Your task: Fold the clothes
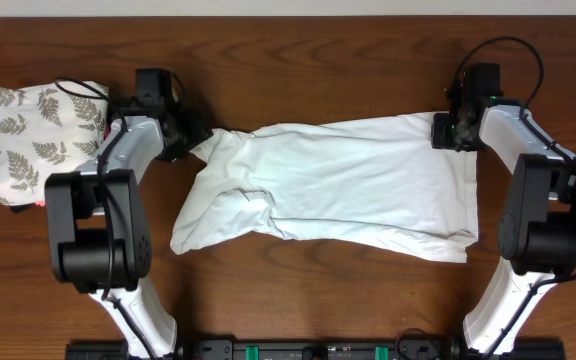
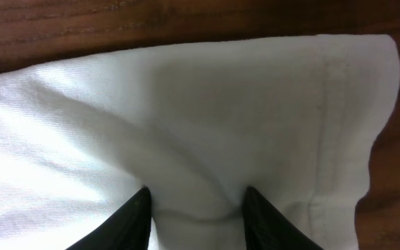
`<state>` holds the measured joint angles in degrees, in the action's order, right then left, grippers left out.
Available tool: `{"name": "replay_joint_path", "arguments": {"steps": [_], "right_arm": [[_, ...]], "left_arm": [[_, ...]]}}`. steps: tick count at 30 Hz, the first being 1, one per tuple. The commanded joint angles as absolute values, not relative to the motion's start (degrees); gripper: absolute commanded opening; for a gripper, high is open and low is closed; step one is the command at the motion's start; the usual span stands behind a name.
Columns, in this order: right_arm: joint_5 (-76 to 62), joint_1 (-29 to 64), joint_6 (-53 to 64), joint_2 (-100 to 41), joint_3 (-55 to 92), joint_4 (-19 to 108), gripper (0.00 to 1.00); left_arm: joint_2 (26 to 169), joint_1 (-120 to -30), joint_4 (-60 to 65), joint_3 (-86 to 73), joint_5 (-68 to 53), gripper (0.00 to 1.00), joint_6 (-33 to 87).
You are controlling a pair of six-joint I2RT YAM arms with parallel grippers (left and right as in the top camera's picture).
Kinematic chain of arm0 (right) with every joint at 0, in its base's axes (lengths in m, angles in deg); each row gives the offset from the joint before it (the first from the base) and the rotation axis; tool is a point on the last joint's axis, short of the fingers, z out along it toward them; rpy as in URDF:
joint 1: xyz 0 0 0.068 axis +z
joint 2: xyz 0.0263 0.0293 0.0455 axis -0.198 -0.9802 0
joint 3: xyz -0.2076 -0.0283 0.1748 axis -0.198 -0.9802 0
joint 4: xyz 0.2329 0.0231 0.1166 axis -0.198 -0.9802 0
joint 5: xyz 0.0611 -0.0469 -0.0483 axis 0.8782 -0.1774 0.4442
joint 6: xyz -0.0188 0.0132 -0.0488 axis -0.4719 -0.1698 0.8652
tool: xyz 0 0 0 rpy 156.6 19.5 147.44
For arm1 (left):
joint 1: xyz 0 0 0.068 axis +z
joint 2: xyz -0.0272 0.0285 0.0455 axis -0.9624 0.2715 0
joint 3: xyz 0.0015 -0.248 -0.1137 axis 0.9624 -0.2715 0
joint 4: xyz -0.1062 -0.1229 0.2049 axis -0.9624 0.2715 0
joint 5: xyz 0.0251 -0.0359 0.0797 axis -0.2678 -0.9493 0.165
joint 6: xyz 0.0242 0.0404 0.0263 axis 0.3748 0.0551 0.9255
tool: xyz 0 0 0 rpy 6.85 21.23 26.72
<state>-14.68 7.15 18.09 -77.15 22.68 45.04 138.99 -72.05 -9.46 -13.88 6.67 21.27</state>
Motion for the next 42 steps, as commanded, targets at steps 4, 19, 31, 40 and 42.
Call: {"name": "replay_joint_path", "arguments": {"steps": [4, 19, 31, 40, 42], "right_arm": [[-16.1, 5.9, 16.8, -81.1, 19.6, 42.4, 0.41], [-16.1, 5.9, 16.9, -81.1, 19.7, 41.2, 0.41], [-16.1, 5.8, 16.9, -81.1, 19.6, 41.4, 0.41], [-16.1, 5.8, 16.8, -81.1, 19.7, 41.1, 0.41], [-16.1, 5.8, 16.8, -81.1, 19.7, 41.1, 0.41]], "left_arm": [[142.3, -72.0, -13.3, -14.1, 3.7, 0.27, 19.1], [139.6, -72.2, -45.5, -14.1, -10.0, 0.06, 24.9], [135.7, -72.2, -31.4, -14.1, 4.6, 0.06, 40.0], [132.4, -72.3, -32.4, -14.1, -5.2, 0.06, 40.1], [130.0, -72.3, -30.7, -14.1, -6.4, 0.06, 41.7]]}}
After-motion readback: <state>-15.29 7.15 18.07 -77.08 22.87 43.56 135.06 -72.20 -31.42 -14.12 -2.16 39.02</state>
